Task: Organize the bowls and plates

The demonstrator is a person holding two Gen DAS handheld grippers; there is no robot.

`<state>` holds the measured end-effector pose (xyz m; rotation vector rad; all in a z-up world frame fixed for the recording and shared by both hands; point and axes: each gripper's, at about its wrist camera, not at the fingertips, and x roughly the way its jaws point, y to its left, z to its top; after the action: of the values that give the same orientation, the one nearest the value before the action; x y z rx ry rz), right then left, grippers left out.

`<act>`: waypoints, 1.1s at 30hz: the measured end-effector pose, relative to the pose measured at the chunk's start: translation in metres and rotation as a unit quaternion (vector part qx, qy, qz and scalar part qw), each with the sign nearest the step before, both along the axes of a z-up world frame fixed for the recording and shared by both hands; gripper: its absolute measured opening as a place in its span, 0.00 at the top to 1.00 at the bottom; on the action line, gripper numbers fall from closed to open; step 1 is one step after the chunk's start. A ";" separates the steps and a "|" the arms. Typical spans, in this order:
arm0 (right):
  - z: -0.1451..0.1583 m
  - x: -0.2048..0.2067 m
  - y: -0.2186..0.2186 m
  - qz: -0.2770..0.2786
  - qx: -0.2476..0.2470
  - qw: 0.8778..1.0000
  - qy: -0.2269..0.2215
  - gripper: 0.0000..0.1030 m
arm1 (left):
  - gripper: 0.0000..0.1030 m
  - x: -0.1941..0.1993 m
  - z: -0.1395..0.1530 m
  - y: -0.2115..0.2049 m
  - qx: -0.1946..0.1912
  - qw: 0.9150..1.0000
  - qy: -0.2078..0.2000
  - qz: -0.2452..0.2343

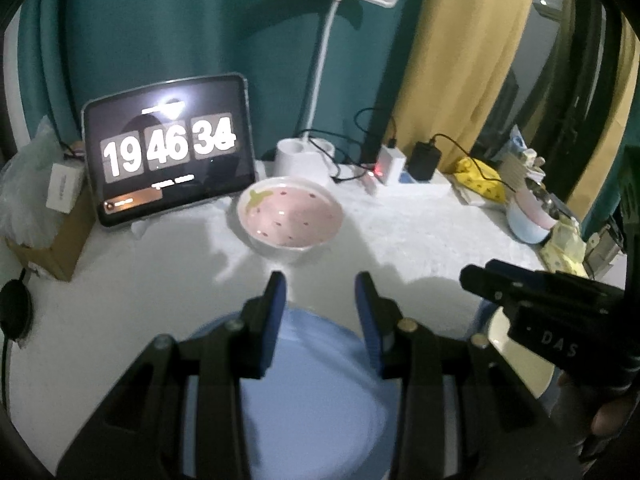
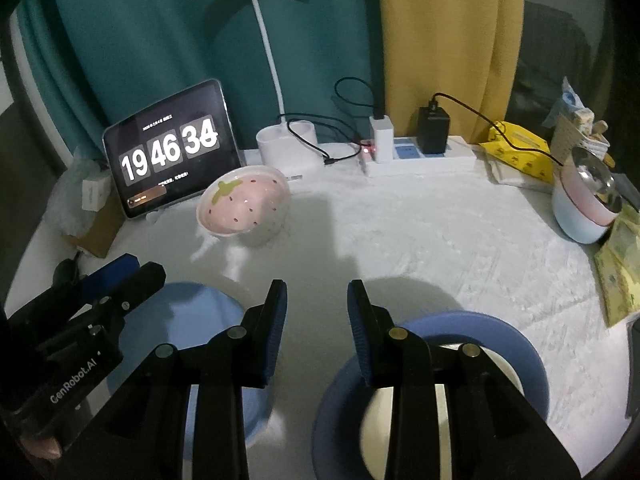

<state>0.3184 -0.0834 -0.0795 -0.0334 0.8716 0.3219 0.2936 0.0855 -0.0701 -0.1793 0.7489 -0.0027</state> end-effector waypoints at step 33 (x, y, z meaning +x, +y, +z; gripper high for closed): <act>-0.032 0.102 0.087 -0.011 -0.048 0.999 0.017 0.68 | 0.64 0.120 -0.029 0.072 -0.015 0.999 0.045 -0.025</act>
<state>0.4199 0.0035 -0.1117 -0.1068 0.9204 0.2609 0.4136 0.1577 -0.0991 -0.1908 0.8437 -0.0529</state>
